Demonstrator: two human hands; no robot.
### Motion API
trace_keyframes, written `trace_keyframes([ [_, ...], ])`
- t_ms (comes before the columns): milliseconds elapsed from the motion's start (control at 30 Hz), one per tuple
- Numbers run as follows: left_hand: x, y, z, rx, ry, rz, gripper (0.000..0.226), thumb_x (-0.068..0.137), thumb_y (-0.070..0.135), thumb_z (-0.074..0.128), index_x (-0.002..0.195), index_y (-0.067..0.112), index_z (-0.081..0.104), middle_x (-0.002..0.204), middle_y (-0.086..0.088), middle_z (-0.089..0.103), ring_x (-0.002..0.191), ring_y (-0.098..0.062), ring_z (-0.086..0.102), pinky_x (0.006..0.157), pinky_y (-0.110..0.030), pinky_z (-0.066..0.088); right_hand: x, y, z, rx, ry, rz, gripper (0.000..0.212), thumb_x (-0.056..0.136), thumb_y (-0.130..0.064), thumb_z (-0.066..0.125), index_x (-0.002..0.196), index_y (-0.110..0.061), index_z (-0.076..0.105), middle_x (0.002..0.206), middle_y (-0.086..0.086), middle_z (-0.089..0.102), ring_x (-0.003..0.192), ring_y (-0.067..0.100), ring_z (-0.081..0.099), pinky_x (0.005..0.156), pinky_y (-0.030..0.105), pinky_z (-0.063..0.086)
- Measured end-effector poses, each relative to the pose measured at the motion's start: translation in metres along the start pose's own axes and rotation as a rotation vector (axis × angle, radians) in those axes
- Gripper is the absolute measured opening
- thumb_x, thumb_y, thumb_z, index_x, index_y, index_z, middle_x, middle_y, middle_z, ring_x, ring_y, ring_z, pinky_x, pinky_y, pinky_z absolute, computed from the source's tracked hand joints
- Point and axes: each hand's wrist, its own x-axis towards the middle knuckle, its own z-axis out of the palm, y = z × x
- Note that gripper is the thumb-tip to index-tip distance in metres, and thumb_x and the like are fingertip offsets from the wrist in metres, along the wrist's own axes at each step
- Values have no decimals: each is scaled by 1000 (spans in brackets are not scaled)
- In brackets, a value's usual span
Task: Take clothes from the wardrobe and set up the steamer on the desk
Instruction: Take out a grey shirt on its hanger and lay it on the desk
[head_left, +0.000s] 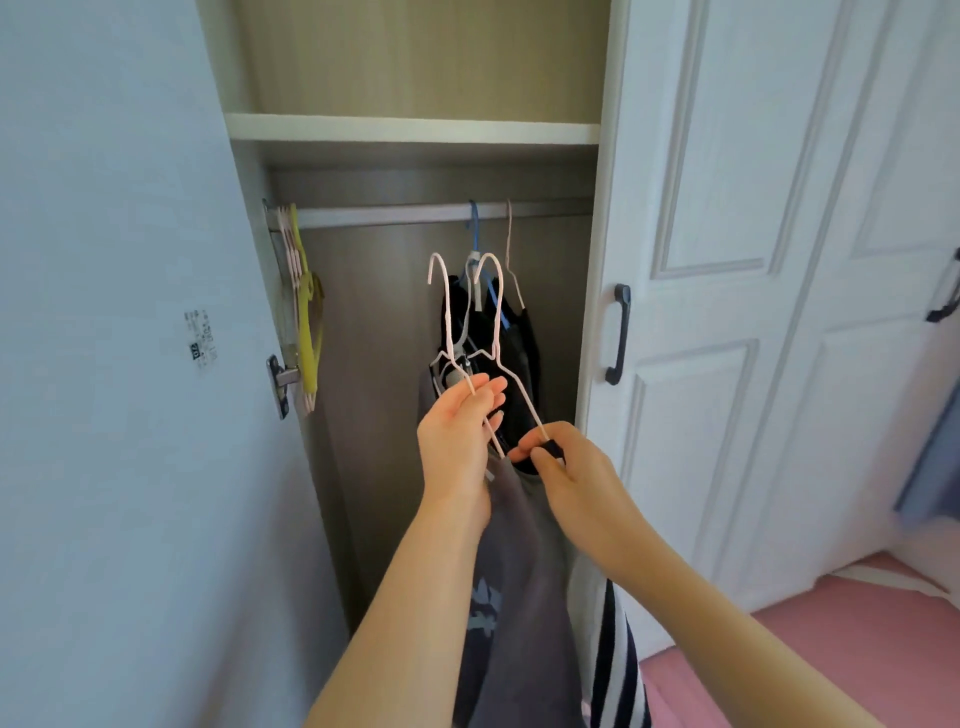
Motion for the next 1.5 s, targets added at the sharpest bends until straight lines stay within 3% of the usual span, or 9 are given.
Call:
trace_keyframes([
  [133,-50,7,-20,135,-99,17,14,90,12,62,98,20,70,103,4,73,103,-12,66,92,-30,52,-59,-7,-12,4,-16,7,18,101,-13,41,106,-17,58,99,-5,64,83,0,58,64,2,43],
  [300,-116,18,-38,200,-210,-14,17,95,17,57,105,4,62,97,5,75,99,-8,69,96,-31,51,-128,-23,-29,-15,-29,17,17,100,-14,43,105,-17,59,97,-7,64,81,-8,58,66,1,42],
  [433,-176,26,-55,201,-289,-68,23,87,24,68,101,8,58,110,-7,71,99,-11,69,87,-27,55,-194,-36,-40,-45,-39,30,17,100,-18,43,102,-21,60,94,-10,64,78,-6,56,63,3,40],
  [567,-236,35,-73,238,-286,-112,39,77,32,80,109,17,64,106,-1,70,97,-12,70,85,-28,57,-257,-48,-46,-52,-76,35,18,100,-20,43,100,-21,61,95,-8,68,84,0,60,69,8,45],
  [700,-303,37,-94,286,-281,-133,33,77,36,79,104,19,69,93,4,73,92,-12,70,86,-32,57,-319,-54,-52,-30,-122,43,18,99,-19,44,98,-22,62,94,-8,69,88,4,63,81,22,51],
  [1000,-422,42,-136,314,-337,-65,19,91,20,64,104,8,60,105,4,74,101,-9,68,91,-29,49,-432,-66,-59,-45,-195,35,4,90,-28,61,93,-26,62,86,-10,67,78,2,61,68,11,46],
  [1100,-451,50,-148,314,-325,-46,18,92,19,62,104,6,60,104,7,74,102,-6,67,95,-29,46,-454,-67,-59,-60,-204,23,14,83,-25,71,94,-27,61,86,-10,68,83,0,63,75,12,47],
  [1300,-486,66,-174,201,-256,-42,17,97,12,51,102,-1,60,103,-3,74,105,-15,67,99,-45,48,-483,-80,-51,102,-257,2,13,83,-10,71,93,-19,68,87,-8,71,86,6,67,90,25,48],
  [1500,-498,83,-218,43,-218,-175,26,99,17,45,100,3,67,102,-13,74,103,-24,68,99,-45,48,-503,-95,-31,152,-376,-43,10,87,-8,66,94,-15,68,86,-2,70,85,14,68,92,35,49],
])
